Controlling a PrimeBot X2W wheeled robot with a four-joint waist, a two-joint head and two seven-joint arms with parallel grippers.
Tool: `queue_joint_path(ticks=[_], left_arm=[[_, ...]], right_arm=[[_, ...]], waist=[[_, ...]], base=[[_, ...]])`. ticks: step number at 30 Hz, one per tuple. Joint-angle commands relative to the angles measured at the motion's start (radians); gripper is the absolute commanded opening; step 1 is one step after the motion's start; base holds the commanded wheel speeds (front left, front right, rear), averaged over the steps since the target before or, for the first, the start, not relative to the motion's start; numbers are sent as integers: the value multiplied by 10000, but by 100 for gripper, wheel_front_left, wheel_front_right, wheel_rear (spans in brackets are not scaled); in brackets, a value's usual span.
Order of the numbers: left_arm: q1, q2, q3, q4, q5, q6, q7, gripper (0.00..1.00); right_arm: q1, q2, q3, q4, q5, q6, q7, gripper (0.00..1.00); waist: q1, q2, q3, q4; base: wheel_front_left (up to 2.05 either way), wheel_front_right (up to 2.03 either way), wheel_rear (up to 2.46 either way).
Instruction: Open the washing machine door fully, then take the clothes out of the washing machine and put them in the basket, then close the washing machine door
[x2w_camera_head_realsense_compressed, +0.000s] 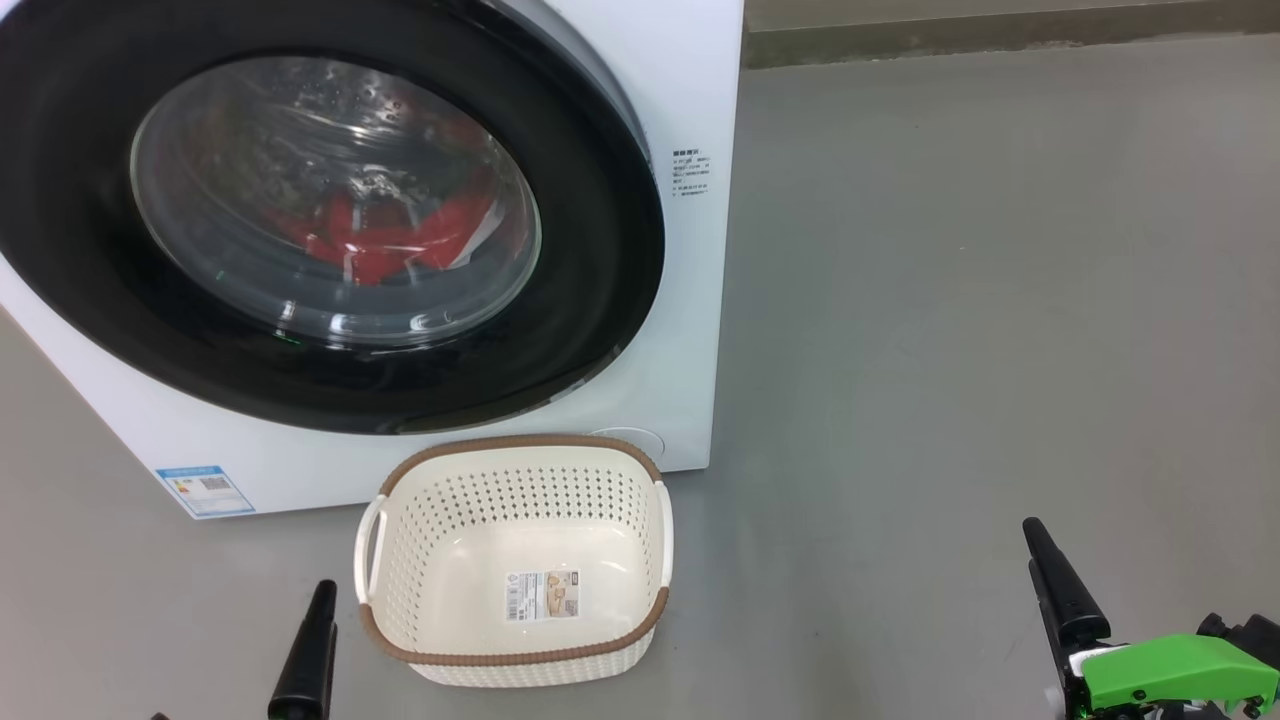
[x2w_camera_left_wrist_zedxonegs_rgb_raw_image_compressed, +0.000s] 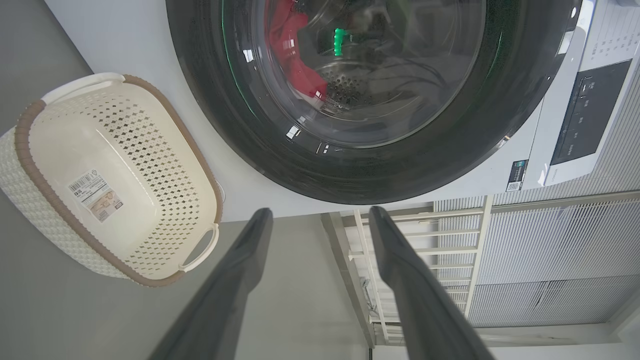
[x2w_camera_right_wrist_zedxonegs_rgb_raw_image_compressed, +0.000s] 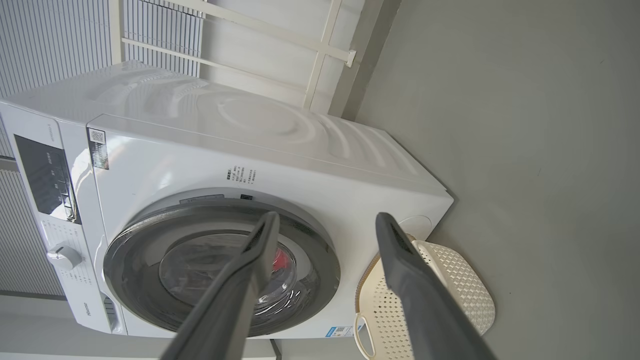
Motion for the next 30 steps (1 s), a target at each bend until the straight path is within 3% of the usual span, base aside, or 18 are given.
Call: queue_joint_path(ticks=[1, 14, 30], left_arm=[[-54, 133, 159, -338, 310, -18, -105, 100], [39, 170, -13, -565, 2654, 135, -494, 100], [130, 244, -439, -884, 5352, 656, -971, 100]], right_arm=[[-167, -171, 91, -282, -262, 3, -107, 100], [-140, -316, 313, -340, -1817, 3, -489, 100], [-99, -497, 577, -191, -4361, 4, -958, 100]], waist=[[-2, -1, 3, 1], [-2, -1, 36, 38], [-2, -1, 83, 102]], base=[[0, 0, 0], [0, 0, 0], [0, 0, 0]])
